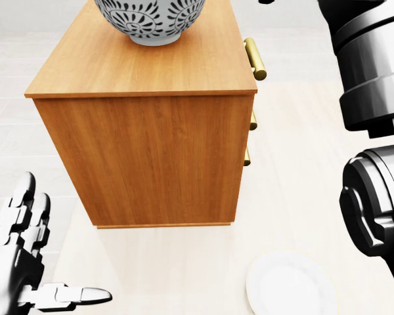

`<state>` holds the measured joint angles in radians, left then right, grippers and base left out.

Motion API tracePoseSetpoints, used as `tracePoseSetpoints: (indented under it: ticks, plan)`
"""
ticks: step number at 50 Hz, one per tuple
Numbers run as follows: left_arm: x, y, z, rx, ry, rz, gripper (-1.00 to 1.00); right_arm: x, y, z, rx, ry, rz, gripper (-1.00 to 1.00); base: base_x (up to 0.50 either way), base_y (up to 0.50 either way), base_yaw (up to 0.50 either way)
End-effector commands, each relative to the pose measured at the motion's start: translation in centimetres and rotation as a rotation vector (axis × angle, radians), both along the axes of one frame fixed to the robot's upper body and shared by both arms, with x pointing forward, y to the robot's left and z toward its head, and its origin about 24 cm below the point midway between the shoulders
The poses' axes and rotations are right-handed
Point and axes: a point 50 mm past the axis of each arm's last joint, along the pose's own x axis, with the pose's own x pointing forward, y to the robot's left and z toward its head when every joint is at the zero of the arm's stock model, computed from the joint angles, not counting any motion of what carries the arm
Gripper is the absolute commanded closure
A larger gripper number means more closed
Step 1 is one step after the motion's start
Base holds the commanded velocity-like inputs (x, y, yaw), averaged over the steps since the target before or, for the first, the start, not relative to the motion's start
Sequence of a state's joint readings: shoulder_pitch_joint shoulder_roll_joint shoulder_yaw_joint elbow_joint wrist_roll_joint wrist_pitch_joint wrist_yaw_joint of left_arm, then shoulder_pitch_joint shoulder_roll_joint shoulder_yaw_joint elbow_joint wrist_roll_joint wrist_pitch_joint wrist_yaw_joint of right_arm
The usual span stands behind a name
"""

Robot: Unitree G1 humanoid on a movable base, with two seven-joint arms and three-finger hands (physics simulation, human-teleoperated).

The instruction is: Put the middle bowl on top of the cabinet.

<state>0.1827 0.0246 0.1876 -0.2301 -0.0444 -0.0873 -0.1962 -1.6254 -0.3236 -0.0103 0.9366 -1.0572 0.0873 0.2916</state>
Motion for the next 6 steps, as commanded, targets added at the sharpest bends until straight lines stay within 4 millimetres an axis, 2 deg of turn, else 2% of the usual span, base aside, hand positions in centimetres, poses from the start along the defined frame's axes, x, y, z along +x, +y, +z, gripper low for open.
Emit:
tracePoseSetpoints:
  ticks: [1, 6]
  plan:
    - [-0.03, -0.16, 0.02, 0.004, 0.0, -0.003, -1.0, -0.7, -1.03, 1.68, 0.013, -0.026, -0.014, -1.0, 0.0, 0.0, 0.0]
    - [0.02, -0.23, 0.14, 0.006, -0.005, -0.003, -1.0, -0.95, -1.26, 2.12, 0.021, -0.037, -0.013, -1.0, 0.0, 0.0, 0.0]
